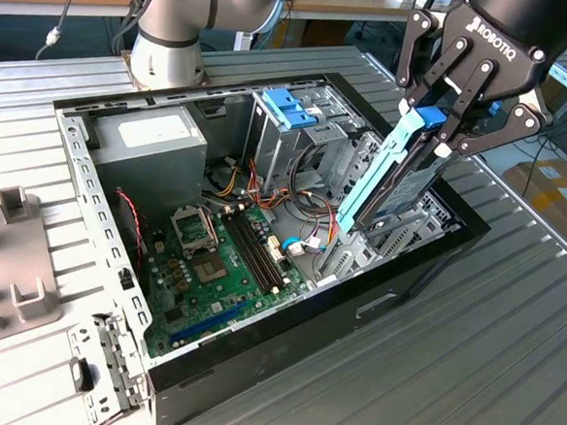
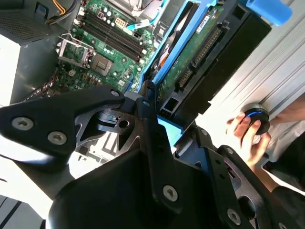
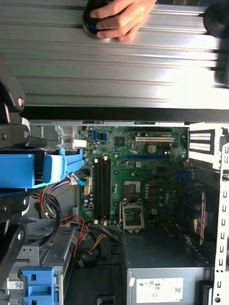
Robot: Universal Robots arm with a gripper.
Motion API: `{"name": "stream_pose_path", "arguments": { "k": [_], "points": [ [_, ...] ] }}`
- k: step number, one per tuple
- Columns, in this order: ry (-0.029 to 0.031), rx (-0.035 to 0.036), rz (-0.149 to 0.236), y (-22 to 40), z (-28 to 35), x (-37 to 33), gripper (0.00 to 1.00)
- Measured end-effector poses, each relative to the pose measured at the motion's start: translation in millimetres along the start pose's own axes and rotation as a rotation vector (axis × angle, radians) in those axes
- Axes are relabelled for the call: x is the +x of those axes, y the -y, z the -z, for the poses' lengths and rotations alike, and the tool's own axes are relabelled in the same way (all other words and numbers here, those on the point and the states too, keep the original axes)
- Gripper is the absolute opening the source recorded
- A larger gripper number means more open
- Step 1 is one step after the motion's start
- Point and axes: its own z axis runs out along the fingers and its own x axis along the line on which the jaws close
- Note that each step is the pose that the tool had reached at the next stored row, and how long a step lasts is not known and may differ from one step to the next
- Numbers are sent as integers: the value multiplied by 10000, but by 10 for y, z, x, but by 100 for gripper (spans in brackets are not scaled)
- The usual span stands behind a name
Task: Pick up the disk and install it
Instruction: 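Pick up the disk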
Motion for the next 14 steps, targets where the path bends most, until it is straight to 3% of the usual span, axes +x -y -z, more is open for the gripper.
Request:
{"name": "stream_pose_path", "arguments": {
  "k": [14],
  "points": [
    [0,-1,0,118,-15,4,37]
  ]
}}
